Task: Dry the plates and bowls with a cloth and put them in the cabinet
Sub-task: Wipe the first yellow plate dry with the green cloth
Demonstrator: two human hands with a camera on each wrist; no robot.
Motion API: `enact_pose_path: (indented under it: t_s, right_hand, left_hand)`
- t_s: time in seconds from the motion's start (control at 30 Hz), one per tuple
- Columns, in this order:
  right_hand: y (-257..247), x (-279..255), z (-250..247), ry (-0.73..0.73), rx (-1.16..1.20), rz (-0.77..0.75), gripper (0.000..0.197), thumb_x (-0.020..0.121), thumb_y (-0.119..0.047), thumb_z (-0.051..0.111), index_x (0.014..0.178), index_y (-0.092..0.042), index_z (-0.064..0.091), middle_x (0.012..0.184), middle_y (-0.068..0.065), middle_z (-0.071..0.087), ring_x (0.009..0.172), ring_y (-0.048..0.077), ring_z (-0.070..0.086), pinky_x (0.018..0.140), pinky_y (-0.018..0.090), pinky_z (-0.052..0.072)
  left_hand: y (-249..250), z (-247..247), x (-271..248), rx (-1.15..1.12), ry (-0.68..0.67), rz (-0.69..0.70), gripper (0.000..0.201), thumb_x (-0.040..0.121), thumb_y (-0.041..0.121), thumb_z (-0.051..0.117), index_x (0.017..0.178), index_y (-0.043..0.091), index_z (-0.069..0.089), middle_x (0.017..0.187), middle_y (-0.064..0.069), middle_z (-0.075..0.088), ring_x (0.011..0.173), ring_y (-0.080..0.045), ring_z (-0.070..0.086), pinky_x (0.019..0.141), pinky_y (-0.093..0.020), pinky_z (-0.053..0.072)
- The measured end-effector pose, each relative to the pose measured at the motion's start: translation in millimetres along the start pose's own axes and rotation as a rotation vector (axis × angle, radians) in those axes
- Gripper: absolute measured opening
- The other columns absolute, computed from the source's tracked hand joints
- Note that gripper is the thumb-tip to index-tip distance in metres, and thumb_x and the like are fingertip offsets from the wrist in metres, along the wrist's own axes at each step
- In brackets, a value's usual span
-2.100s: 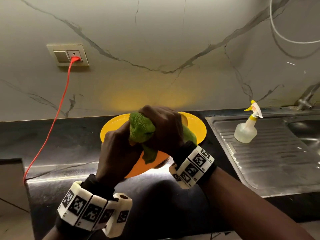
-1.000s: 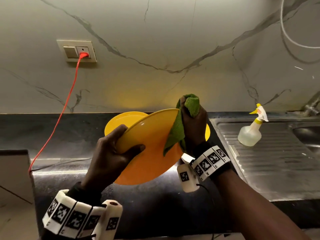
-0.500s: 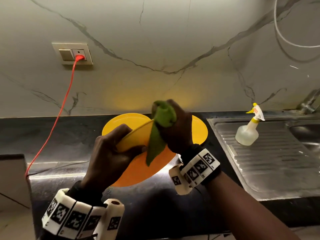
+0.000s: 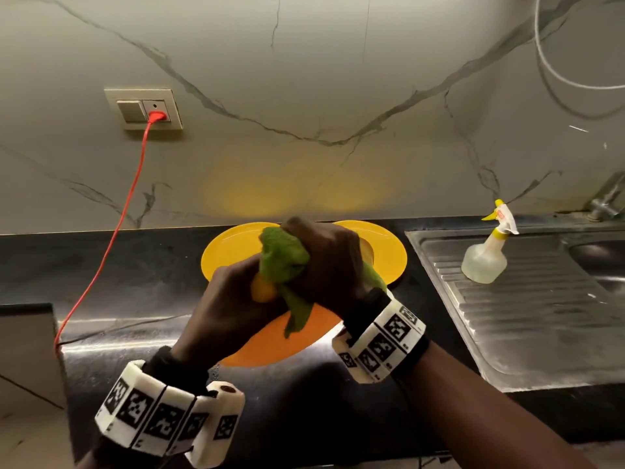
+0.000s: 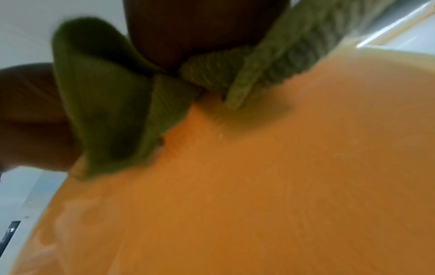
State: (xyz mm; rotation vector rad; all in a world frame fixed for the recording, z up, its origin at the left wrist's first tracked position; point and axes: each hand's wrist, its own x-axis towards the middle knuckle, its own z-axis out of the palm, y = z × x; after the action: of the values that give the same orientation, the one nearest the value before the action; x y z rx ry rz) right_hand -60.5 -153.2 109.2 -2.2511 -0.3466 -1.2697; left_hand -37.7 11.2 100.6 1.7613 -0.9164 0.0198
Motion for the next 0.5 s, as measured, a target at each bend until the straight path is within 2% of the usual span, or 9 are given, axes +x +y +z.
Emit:
enact_pose_path:
  t_s: [0.07,0.13,0.2,0.27,0.33,0.37,0.43,0.47,0.5]
  right_hand:
    - [-2.8,2.7,0.0,0.011,0.021,-0.075,0.020,0.077,-0.031,0.063,0.076,-0.012,0.067,0.057,-0.003,0.057,0.053,0.007,0.041,0.061,0.016,0.018]
    - [-1.1,3.4,-2.3,0.005,0.016,-0.087,0.024,0.077,-0.037,0.059,0.078,-0.014,0.067,0.058,-0.004,0.057,0.052,0.012,0.044,0.060,0.019,0.021]
    - [2.5,4.1,-4.6,0.027,0.017,-0.033,0.027,0.077,-0.039,0.059,0.079,-0.014,0.068,0.060,-0.003,0.059,0.052,0.015,0.051,0.057,0.020,0.026]
    - [11.6,5.0,-5.7,0.082,0.081,0.099,0.028,0.076,-0.040,0.061,0.083,-0.014,0.069,0.062,-0.002,0.063,0.054,0.016,0.057,0.052,0.024,0.038]
    - [28.1,6.3,-3.1,0.158,0.198,0.269,0.028,0.075,-0.039,0.063,0.088,-0.014,0.068,0.067,0.000,0.067,0.057,0.022,0.063,0.050,0.037,0.050]
    - [37.6,5.2,-1.2,0.197,0.258,0.359,0.028,0.077,-0.039,0.063,0.088,-0.014,0.067,0.069,0.002,0.068,0.059,0.025,0.063,0.052,0.044,0.052]
    - [49.6,0.8,1.1,0.259,0.295,0.485,0.030,0.082,-0.042,0.059,0.082,-0.013,0.065,0.068,0.004,0.067,0.059,0.027,0.062,0.055,0.050,0.050]
    - [52.4,-1.2,1.4,0.271,0.274,0.517,0.031,0.084,-0.044,0.057,0.078,-0.015,0.064,0.067,0.004,0.066,0.058,0.027,0.061,0.055,0.049,0.050]
    - [53.9,-2.3,0.1,0.275,0.252,0.536,0.032,0.084,-0.047,0.056,0.076,-0.017,0.064,0.065,0.004,0.066,0.057,0.026,0.060,0.055,0.048,0.050]
  left_hand:
    - [-1.2,4.2,1.3,0.028,0.061,0.032,0.041,0.063,0.026,0.076,0.086,0.059,0.068,0.072,0.024,0.068,0.063,0.010,0.052,0.058,-0.021,0.048]
    - [-2.5,5.7,-1.1,0.088,0.115,0.057,0.048,0.064,0.015,0.076,0.087,0.057,0.068,0.070,0.024,0.066,0.062,0.010,0.049,0.055,-0.018,0.045]
    - [0.0,4.6,-5.1,0.080,0.125,0.064,0.023,0.067,0.031,0.078,0.087,0.036,0.069,0.067,0.015,0.063,0.061,0.007,0.046,0.052,-0.024,0.045]
    - [-2.1,3.4,-7.9,0.095,0.181,0.013,0.031,0.064,0.049,0.074,0.080,0.025,0.061,0.066,0.008,0.056,0.059,0.000,0.042,0.051,-0.030,0.040]
    - [-6.4,0.1,-11.7,0.058,0.280,-0.048,0.040,0.055,0.056,0.075,0.078,0.028,0.059,0.070,0.017,0.058,0.062,0.005,0.047,0.056,-0.023,0.041]
    - [-7.3,-2.1,-13.5,0.031,0.293,-0.073,0.046,0.052,0.056,0.076,0.080,0.025,0.058,0.069,0.016,0.057,0.064,0.003,0.049,0.057,-0.027,0.042]
    - [-9.1,-4.3,-16.3,-0.011,0.269,-0.086,0.051,0.054,0.054,0.080,0.078,0.016,0.057,0.071,-0.001,0.051,0.066,-0.018,0.051,0.057,-0.045,0.044]
    - [-9.7,-4.7,-17.5,-0.019,0.241,-0.085,0.050,0.057,0.053,0.081,0.076,0.014,0.056,0.074,-0.012,0.049,0.067,-0.030,0.050,0.056,-0.050,0.044]
    - [-10.4,-5.7,-18.6,-0.026,0.215,-0.087,0.050,0.058,0.053,0.081,0.074,0.013,0.055,0.074,-0.016,0.048,0.068,-0.037,0.050,0.054,-0.052,0.043]
